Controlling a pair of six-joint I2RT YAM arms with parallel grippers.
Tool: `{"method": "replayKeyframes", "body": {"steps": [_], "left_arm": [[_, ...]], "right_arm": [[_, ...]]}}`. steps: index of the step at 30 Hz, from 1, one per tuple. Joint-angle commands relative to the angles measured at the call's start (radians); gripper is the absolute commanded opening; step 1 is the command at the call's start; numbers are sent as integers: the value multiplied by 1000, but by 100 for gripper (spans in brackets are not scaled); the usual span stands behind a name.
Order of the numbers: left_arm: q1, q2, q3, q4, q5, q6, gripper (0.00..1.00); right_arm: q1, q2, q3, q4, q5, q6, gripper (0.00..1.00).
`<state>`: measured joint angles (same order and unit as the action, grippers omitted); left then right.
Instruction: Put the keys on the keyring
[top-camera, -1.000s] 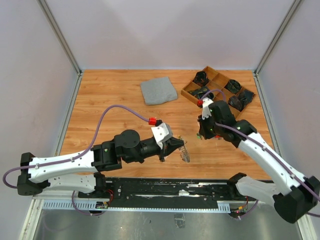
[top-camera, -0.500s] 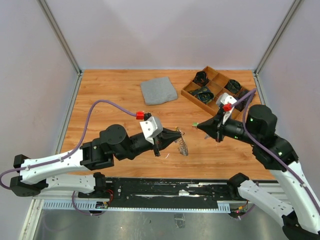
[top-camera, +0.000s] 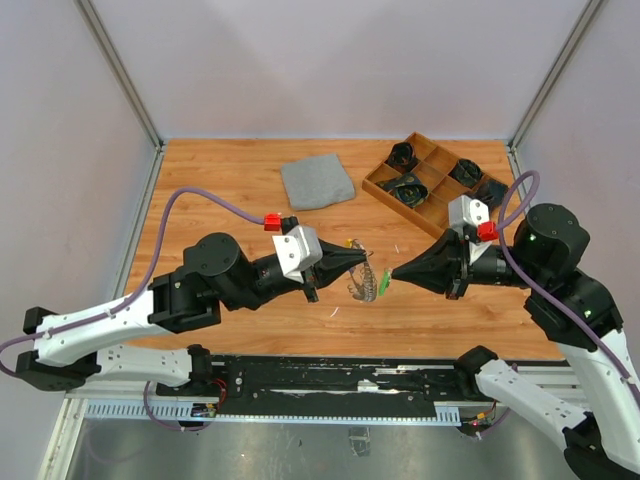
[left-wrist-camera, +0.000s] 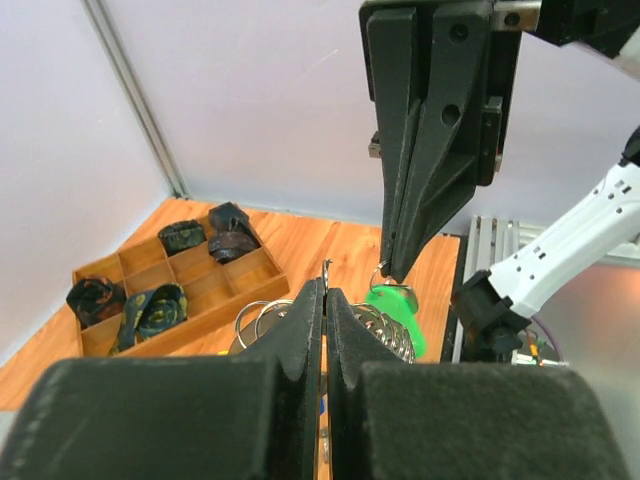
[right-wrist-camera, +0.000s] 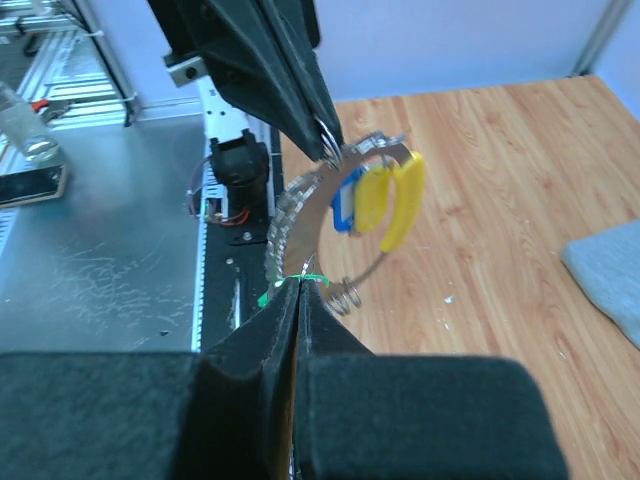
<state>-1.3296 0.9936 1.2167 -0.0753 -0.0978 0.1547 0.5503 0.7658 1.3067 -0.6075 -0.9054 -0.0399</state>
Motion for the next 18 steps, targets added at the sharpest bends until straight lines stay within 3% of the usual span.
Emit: {"method": "replayKeyframes", "body": {"steps": [1, 11, 18], "left_arm": [[9, 21, 47, -23, 72, 53, 0], [4, 69, 126, -124, 97, 139, 1], [-106, 102, 163, -164, -121, 319, 1]], "right_arm": [[15, 10, 44, -3, -160, -15, 1], [16, 12, 83, -31, -201, -25, 1], [15, 27, 128, -98, -230, -77, 0]]}}
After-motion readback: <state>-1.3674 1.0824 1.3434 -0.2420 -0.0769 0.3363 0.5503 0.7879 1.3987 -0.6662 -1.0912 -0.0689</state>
